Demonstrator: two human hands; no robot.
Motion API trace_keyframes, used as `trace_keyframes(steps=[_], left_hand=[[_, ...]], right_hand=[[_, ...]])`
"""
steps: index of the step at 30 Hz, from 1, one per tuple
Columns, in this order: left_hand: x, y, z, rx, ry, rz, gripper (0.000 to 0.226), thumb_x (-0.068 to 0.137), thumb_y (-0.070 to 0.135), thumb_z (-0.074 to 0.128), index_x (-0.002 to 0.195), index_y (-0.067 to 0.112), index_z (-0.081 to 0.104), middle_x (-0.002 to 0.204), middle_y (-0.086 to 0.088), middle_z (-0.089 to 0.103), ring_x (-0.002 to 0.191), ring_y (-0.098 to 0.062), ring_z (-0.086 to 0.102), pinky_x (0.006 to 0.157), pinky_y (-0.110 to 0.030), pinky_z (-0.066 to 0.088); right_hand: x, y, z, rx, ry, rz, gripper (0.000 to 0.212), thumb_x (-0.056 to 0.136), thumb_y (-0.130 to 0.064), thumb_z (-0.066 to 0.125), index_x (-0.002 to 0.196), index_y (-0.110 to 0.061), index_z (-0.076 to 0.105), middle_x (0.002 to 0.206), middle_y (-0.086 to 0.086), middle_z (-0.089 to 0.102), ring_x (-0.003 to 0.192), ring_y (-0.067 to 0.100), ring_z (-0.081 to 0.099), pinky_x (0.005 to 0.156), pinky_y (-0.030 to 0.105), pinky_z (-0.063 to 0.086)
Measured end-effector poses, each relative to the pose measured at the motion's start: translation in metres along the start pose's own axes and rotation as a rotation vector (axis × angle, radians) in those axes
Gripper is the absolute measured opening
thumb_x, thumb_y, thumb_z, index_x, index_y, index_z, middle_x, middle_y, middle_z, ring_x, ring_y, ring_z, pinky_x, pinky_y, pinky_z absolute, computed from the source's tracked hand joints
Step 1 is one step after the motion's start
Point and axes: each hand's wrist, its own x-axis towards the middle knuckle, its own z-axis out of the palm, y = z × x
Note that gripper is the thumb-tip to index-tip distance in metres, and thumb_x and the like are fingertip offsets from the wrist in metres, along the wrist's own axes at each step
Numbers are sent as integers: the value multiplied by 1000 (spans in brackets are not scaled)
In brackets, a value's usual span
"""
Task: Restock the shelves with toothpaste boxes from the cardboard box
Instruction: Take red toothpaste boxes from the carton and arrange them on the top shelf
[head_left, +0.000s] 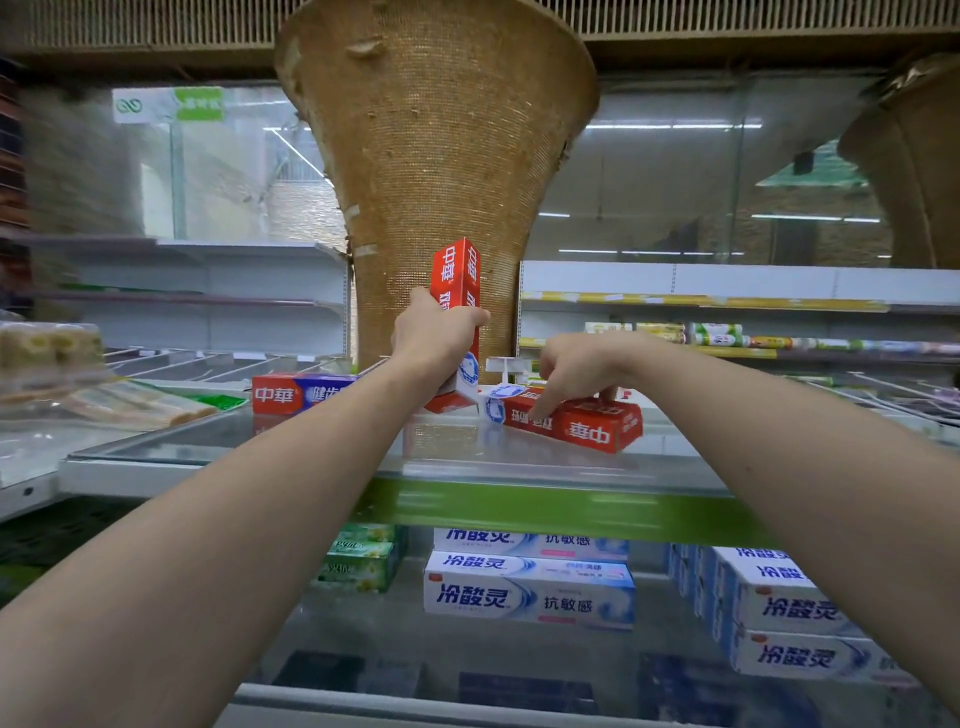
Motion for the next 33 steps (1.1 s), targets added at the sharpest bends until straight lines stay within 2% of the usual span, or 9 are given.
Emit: trace_keyframes(steps=[5,10,13,19,25,27,29,31,33], left_hand=[[5,-2,2,10,-8,-3,61,68,50,73,117,23,47,104,0,63,95,-26,66,91,-49,56],[10,-9,6,-37,-20,-58,54,81,42,75,122,21,45,106,-2,62,90,-22,66,88,-46,57],[10,-11,6,-48,-24,-86,58,81,42,76,124,19,45,107,-3,63,89,-22,67,87,-46,57],[11,-14,4,-58,-39,-121,58,80,39,77,124,18,44,107,-5,64,87,-24,69,84,-45,59],[13,-16,7,-43,-43,-130,57,81,38,77,123,18,44,107,-5,64,88,-24,69,85,-45,59],[13,-17,8,-29,-38,-122,58,81,39,77,123,18,43,107,-5,63,89,-24,68,86,-45,58],[13,-16,9,-14,-31,-108,58,80,40,76,123,19,43,107,-4,63,90,-24,67,86,-46,58],[12,-15,10,-12,-29,-101,59,80,41,77,123,20,43,107,-3,62,91,-24,67,87,-46,58],[11,-14,10,-15,-20,-96,61,78,42,77,124,20,44,107,-3,62,90,-23,67,87,-46,58]], right_hand=[[15,7,8,-160,174,-45,55,62,-28,91,111,-12,70,99,3,69,83,20,64,70,32,57],[25,14,15,-210,250,-73,60,57,-27,95,107,-19,63,98,1,62,83,21,58,56,27,42],[32,16,15,-197,251,-93,60,59,-27,94,108,-21,61,97,-1,60,85,20,56,56,27,40],[46,19,18,-179,240,-92,67,56,-27,96,111,-19,59,102,1,59,90,23,55,70,34,51],[53,26,18,-97,211,-95,54,63,-20,90,108,-16,60,98,0,60,88,20,57,64,30,49],[54,27,18,-49,221,-101,50,68,-26,88,109,-17,62,103,1,63,88,19,58,68,30,50],[54,25,18,-45,194,-123,56,72,-37,86,120,-21,60,109,-5,59,96,19,57,73,29,46],[53,22,19,-73,165,-144,60,75,-40,82,128,-24,59,102,-9,56,93,16,55,69,25,41],[51,19,19,-71,191,-146,51,76,-36,82,123,-23,64,92,-10,59,84,14,56,61,24,41]])
